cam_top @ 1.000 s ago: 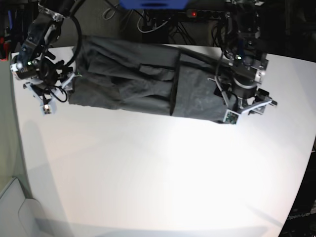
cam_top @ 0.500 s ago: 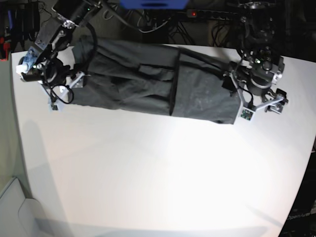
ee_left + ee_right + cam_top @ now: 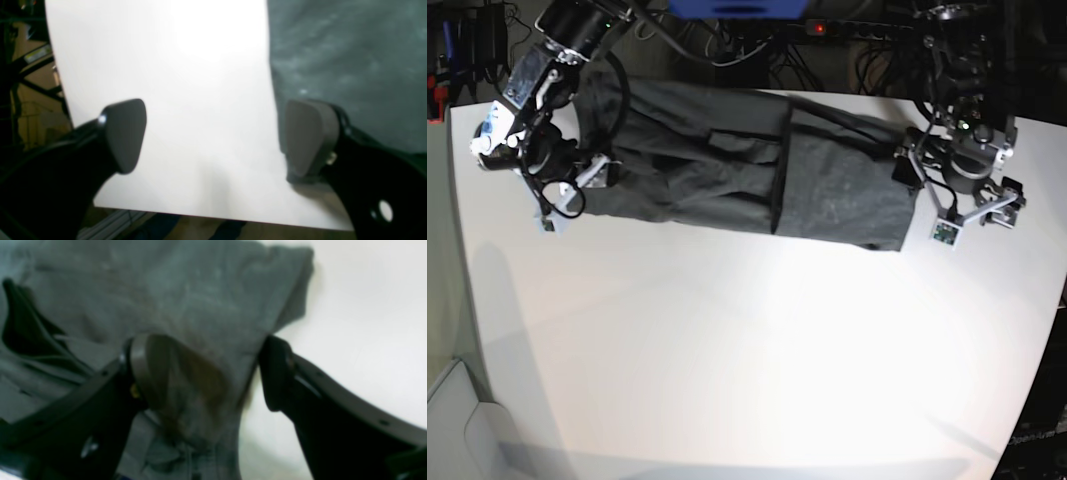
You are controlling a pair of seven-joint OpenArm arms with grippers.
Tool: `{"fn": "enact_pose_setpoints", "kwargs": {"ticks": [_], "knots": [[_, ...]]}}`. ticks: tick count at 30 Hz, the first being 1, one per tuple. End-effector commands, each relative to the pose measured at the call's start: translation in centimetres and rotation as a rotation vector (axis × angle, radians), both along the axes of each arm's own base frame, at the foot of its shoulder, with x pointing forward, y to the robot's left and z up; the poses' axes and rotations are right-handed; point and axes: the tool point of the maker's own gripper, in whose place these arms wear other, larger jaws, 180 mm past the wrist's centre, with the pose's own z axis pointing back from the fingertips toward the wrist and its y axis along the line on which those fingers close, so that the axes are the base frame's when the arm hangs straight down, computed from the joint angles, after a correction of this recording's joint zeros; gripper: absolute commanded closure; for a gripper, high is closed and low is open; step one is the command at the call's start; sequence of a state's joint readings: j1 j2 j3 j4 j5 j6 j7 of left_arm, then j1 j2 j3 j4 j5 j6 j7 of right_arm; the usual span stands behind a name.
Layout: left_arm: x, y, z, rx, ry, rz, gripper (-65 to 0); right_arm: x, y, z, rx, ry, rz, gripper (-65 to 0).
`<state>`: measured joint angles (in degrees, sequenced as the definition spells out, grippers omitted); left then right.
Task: Layout the t-shirt on the table in an organized manner, then fold the t-shirt properly
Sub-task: 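Lift the strip end with the right gripper and fold it over toward the left gripper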
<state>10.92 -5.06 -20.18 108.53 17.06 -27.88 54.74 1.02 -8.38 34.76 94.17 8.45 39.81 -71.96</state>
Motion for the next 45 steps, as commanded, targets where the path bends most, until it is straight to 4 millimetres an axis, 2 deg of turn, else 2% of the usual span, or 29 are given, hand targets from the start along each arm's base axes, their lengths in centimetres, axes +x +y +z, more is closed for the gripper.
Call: {"fn": "enact_pose_setpoints", "kwargs": {"ticks": [1,3,6,9,15,18,22,26,28,35,41,45], "knots": [[0.6,0.3,1.1,0.011,-0.041,0.001,-64.1,-1.6,0.5,-1.2,0.002,0.084,0.016,-42.0],[0.6,0.5,0.9,0.009,-0.036,0.006,-64.1,-1.6,0.5,-1.1,0.001,0.082,0.016,-40.6],[0.5,0.5,0.8,0.009,-0.031,0.006,-64.1,-1.6,0.5,-1.1,0.002,0.084,0.018,-33.1],[0.0,0.5,-0.6,-0.002,0.007,0.010,-64.1,-1.6,0.6,-1.1,0.002,0.085,0.023,-23.0],[-0.8,0.6,-2.5,-0.017,0.063,0.017,-64.0,-1.2,3.5,-1.2,0.001,0.089,0.142,-0.2],[-1.1,0.6,-2.9,-0.019,0.075,0.018,-64.0,-0.9,5.9,-0.9,0.057,0.053,0.198,0.0],[-1.4,0.6,-3.1,-0.019,0.085,0.021,-64.0,0.4,9.0,1.0,0.227,-0.052,0.215,0.0],[-1.6,0.6,-3.1,-0.018,0.088,0.020,-64.0,1.6,11.1,2.9,0.344,-0.134,0.235,0.0],[-1.9,0.6,-3.2,-0.017,0.094,0.021,-64.0,1.9,11.4,3.5,0.359,-0.155,0.262,0.0],[-2.1,0.2,-3.3,-0.028,0.093,0.029,-64.0,3.1,15.5,6.5,0.495,-0.245,0.364,0.0],[-1.1,0.1,-0.2,-0.020,-0.004,0.045,-64.0,3.8,19.3,9.3,0.591,-0.309,0.472,0.0],[-1.2,0.9,1.1,0.001,-0.003,0.089,-64.0,3.9,21.6,11.1,0.649,-0.344,0.545,0.0]]}}
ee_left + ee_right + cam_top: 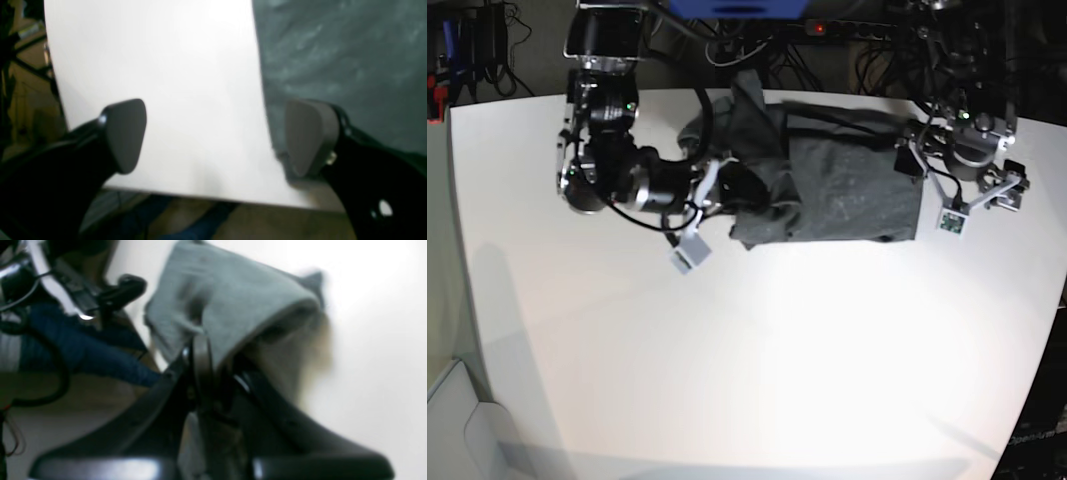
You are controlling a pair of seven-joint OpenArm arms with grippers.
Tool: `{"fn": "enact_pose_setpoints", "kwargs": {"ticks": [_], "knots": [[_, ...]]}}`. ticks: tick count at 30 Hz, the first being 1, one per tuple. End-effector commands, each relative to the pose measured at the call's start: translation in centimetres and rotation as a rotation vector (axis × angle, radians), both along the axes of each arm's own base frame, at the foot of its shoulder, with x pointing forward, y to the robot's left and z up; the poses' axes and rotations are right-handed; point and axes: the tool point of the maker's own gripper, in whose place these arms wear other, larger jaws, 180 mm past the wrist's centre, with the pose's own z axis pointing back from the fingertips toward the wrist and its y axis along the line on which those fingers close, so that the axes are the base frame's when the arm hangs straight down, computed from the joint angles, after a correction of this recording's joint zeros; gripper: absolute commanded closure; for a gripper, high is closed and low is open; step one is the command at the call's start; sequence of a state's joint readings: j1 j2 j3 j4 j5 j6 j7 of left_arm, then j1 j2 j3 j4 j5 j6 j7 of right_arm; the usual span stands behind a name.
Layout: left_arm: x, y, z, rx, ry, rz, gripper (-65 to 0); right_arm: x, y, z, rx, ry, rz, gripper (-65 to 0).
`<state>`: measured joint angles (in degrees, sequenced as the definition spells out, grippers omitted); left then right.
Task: Layout the t-shirt on the table in an organized manner, then fold the t-shirt properly
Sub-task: 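Lift the strip end with the right gripper and fold it over toward the left gripper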
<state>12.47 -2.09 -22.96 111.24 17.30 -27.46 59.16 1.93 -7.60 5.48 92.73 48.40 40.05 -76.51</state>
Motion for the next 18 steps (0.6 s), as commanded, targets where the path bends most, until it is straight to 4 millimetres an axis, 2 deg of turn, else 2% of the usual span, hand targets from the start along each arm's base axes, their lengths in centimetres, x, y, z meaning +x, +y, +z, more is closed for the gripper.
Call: {"fn": "enact_pose_setpoints", "kwargs": {"ticks": [1,7,12,18], "knots": [[0.9,0.4,1.3,0.018,-0.038,0.001,-64.0,1.1,1.0,2.3,0.072,-0.060,-0.005,0.0],[-0.1,1.1,0.8,0.029,-0.005,0.022,-64.0,1.6,3.4,4.6,0.120,-0.116,0.066,0.0],[-3.0,3.4,0.7,0.053,0.020,0.095,-64.0,2.8,4.4,6.1,0.156,-0.161,0.073,0.0],[-6.0,6.4,0.7,0.095,0.058,0.177,-64.0,3.1,7.8,3.8,0.228,-0.054,0.120,0.0]]}}
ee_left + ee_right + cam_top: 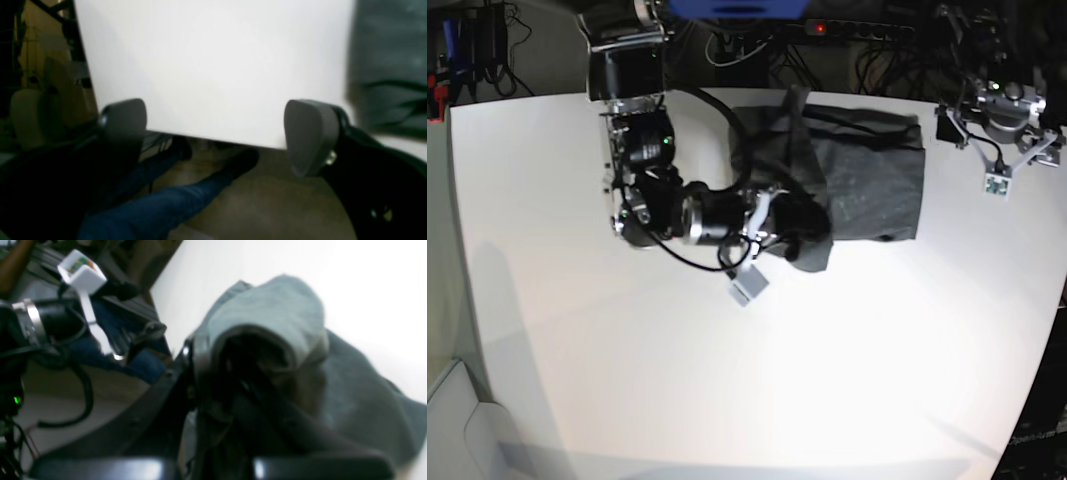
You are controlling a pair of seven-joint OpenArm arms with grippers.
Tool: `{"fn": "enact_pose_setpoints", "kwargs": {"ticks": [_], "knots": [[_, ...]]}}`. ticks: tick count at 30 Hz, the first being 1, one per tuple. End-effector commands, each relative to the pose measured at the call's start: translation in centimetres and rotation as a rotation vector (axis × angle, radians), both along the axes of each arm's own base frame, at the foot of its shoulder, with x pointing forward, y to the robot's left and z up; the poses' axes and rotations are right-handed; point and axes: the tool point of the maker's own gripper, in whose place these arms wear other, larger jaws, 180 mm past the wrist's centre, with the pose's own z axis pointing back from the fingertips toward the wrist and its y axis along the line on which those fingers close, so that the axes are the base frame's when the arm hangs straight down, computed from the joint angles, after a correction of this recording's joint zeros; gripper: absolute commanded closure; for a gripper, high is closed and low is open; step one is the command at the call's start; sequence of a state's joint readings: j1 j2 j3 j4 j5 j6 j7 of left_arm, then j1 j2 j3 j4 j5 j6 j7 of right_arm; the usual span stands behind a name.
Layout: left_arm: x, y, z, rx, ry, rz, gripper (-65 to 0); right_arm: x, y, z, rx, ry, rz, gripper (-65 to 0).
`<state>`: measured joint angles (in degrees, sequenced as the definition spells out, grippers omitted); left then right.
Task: Layout the t-shirt on the table in an organized manner, then fold the t-shirt properly
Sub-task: 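Lift the strip end with the right gripper and fold it over toward the left gripper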
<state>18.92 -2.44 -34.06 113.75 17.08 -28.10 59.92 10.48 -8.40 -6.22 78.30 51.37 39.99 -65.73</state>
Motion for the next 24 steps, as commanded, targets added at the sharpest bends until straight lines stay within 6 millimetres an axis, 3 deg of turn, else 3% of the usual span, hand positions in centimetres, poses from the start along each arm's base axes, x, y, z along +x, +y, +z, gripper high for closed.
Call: {"fn": "enact_pose_setpoints", "kwargs": {"ticks": [1,8,17,20,24], "knots": [[-0.1,0.8,0.9,0.029,-0.019,0.015,-64.0,0.7,1.5,2.0,0.070,-0.033,0.007,0.0],[-1.6,1.9,0.8,0.044,-0.004,0.040,-64.0,0.4,6.1,2.8,0.194,0.012,0.078,0.0],[-2.3,1.4,0.2,0.033,-0.015,0.013,-64.0,1.1,8.0,3.3,0.300,0.070,0.056,0.0],[-2.3,1.3,0.2,0.032,-0.013,0.012,-64.0,0.4,8.5,3.3,0.296,0.070,0.079,-6.2],[-2.2,1.2,0.1,0.029,-0.010,0.009,-64.0,-0.5,9.2,3.1,0.284,0.068,0.114,-22.3]]}}
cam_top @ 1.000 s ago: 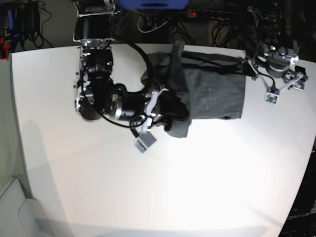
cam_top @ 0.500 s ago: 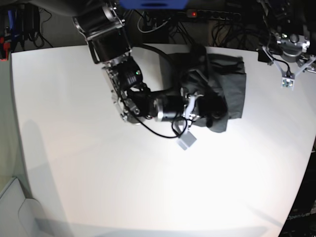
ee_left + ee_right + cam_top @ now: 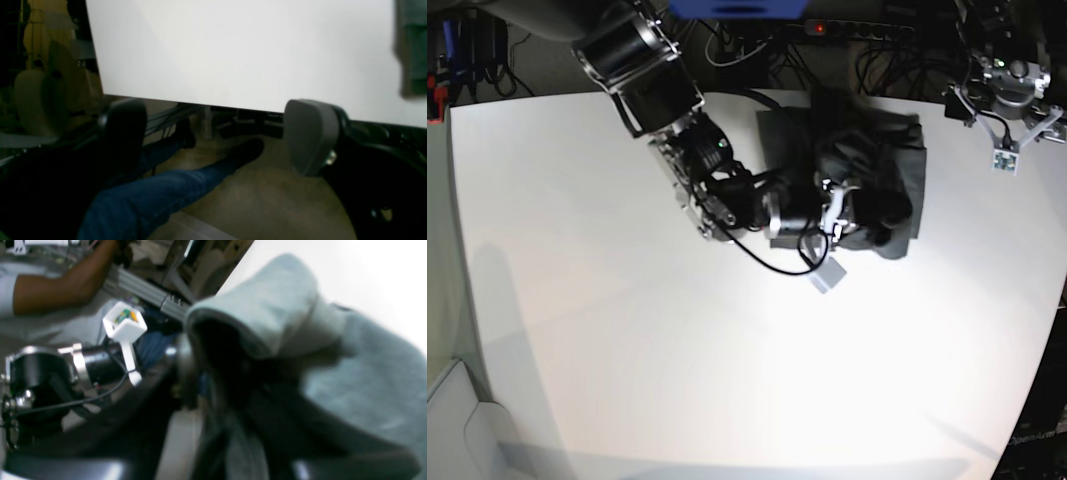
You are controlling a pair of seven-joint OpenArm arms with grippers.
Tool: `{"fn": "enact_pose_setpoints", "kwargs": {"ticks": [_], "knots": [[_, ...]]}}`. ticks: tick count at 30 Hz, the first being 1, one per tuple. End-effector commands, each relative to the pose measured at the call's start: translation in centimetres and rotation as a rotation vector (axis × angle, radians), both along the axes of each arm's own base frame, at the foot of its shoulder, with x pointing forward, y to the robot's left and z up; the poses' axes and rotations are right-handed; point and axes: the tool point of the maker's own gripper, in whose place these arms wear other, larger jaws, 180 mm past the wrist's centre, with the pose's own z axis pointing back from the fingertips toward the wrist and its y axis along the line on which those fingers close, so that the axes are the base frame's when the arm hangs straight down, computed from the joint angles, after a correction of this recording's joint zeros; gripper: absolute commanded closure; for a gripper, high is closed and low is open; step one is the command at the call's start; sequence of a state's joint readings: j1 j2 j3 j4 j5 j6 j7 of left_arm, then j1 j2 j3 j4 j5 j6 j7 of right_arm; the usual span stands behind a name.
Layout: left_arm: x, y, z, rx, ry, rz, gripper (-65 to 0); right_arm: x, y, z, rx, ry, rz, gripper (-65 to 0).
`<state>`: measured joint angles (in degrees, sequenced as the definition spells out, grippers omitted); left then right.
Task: Layout the t-shirt on the table in an organized manner, then fold the t-shirt properly
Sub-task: 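Lift the strip end with the right gripper and fold it over toward the left gripper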
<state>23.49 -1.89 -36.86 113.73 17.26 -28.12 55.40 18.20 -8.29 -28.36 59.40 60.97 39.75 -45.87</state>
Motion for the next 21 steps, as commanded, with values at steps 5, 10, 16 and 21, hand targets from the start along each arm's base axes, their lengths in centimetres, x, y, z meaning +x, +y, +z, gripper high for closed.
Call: {"fn": "enact_pose_setpoints", "kwargs": {"ticks": [5,10,16,21], "knots": [[-0.5,0.2,0.2,0.014,-0.001,-0.008,-64.0,1.1,0.6,3.6,0.087,-0.057,-0.012,-40.9],[-1.6,0.2,-0.3,0.013,0.029,-0.010,-64.0,1.2,0.6,6.0,0.121,-0.127,-0.009,-41.8],[-2.1,1.2,0.1,0.043,0.045,-0.018,-64.0,-0.8,-1.6,3.3,0.068,-0.099,-0.007,-34.4],[-2.3,2.7,0.9,0.076,0.042,-0.001,-64.0,-3.5,-3.5,1.0,0.042,-0.050,-0.021,-17.5]]}}
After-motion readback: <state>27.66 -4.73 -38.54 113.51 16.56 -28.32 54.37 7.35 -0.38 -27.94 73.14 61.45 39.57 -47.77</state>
